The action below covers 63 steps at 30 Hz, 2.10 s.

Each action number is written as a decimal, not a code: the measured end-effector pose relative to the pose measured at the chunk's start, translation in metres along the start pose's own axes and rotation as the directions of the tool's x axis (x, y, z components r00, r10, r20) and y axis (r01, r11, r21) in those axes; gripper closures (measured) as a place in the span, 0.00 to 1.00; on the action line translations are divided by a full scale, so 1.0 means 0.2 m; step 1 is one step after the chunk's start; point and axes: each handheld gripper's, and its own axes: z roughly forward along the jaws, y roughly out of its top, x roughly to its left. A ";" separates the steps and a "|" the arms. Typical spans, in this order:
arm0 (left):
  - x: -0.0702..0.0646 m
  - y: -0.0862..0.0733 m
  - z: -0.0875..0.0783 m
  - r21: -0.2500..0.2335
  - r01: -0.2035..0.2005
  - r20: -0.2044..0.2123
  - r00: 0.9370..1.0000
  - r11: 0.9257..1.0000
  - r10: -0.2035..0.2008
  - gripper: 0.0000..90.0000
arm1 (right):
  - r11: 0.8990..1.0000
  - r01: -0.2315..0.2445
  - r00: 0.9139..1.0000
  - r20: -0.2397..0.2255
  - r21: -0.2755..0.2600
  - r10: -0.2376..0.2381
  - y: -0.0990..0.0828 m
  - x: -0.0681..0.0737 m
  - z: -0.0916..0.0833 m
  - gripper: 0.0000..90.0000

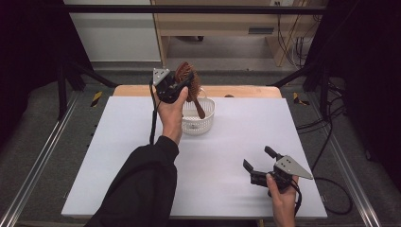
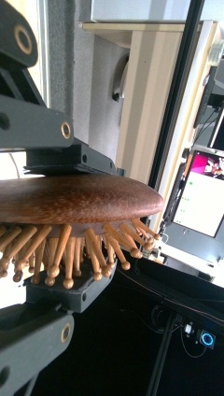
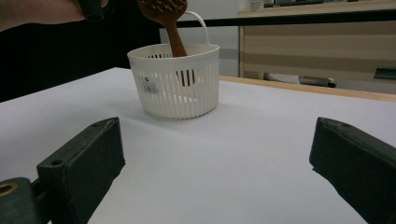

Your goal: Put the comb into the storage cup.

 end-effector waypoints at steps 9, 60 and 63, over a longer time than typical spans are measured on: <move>0.00 -0.01 0.01 0.005 0.001 0.000 1.000 1.000 -0.001 0.56 | 1.000 0.000 1.000 -0.001 0.001 0.000 0.00 0.00 0.00 0.04; -0.05 -0.15 0.04 0.001 0.024 0.012 1.000 1.000 -0.024 0.56 | 1.000 -0.009 1.000 -0.005 0.004 0.009 0.00 0.00 0.00 0.04; -0.05 -0.15 0.05 0.006 0.014 0.011 1.000 1.000 -0.014 0.56 | 1.000 -0.008 1.000 -0.006 0.005 0.008 0.00 0.00 0.00 0.04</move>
